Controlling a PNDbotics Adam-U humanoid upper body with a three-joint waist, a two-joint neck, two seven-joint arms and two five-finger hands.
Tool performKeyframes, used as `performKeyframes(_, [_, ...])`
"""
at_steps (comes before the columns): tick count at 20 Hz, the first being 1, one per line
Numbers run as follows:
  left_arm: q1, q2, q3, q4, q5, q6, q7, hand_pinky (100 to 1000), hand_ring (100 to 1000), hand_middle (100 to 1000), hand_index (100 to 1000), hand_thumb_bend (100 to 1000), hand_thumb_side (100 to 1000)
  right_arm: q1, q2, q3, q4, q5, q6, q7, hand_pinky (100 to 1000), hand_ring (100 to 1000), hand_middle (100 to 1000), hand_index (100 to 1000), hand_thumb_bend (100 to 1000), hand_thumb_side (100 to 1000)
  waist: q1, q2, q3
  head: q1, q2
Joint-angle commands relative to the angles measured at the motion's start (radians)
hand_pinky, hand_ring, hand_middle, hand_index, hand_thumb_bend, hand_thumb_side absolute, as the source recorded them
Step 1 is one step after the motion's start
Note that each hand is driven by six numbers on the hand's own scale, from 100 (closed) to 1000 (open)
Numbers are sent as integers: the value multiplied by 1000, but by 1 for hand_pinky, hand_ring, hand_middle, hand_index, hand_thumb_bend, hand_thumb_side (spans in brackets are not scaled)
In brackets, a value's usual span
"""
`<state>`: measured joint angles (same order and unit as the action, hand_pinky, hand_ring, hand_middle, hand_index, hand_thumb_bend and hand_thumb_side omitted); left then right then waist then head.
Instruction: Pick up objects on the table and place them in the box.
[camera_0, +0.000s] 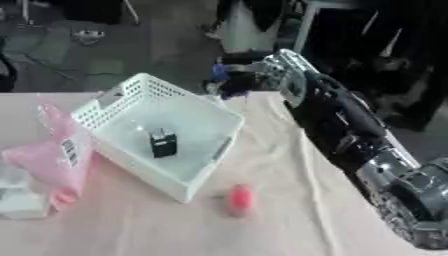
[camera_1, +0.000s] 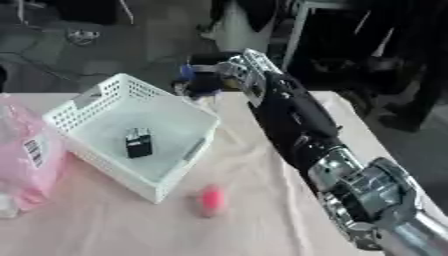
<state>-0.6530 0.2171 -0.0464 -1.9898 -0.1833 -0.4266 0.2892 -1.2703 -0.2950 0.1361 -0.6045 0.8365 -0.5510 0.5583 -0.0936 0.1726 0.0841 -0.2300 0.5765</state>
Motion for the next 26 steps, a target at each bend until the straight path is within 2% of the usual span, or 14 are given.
performKeyframes(1, [-28, -5, -3, -10, 8, -6, -3, 732, 936, 937, 938, 100, 867, -19, 2, -1, -27, -15, -130, 116, 100, 100, 100, 261, 100, 912, -12, -22, 4, -9, -14])
performKeyframes(12, [-82, -41, -10, -10, 19, -25, -11, 732, 936, 936, 938, 100, 866, 11, 34, -10, -24, 3, -159, 59, 100, 100, 100, 264, 100, 912, -16, 29, 57, -67, -78])
performKeyframes(19, [-104, -50, -12, -10, 23, -31, -16, 733, 936, 936, 938, 100, 865, 26, 30, -15, -17, 4, -175, 31, 100, 100, 100, 265, 100, 915, -20, 47, 73, -79, -92])
performKeyframes(20, [-105, -50, -12, -10, 23, -32, -16, 733, 936, 936, 938, 100, 864, 28, 31, -16, -17, 1, -179, 24, 100, 100, 100, 269, 100, 940, -20, 48, 74, -80, -92])
performKeyframes(23, [-107, -51, -12, -10, 23, -32, -16, 733, 936, 936, 938, 100, 864, 34, 30, -16, -25, -11, -206, -23, 100, 100, 100, 290, 100, 959, -20, 48, 74, -84, -95])
performKeyframes(24, [-107, -51, -12, -10, 23, -32, -17, 733, 936, 936, 938, 100, 864, 35, 30, -14, -26, -11, -214, -38, 100, 100, 154, 345, 100, 986, -20, 48, 73, -84, -94])
performKeyframes(25, [-107, -51, -12, -10, 23, -32, -17, 733, 936, 936, 938, 100, 864, 35, 29, -13, -29, -10, -224, -54, 100, 100, 154, 345, 100, 986, -20, 48, 73, -85, -92])
performKeyframes(26, [-107, -51, -12, -10, 23, -32, -17, 733, 936, 936, 938, 100, 864, 35, 28, -12, -30, -8, -233, -68, 100, 148, 201, 375, 100, 998, -20, 47, 72, -85, -90])
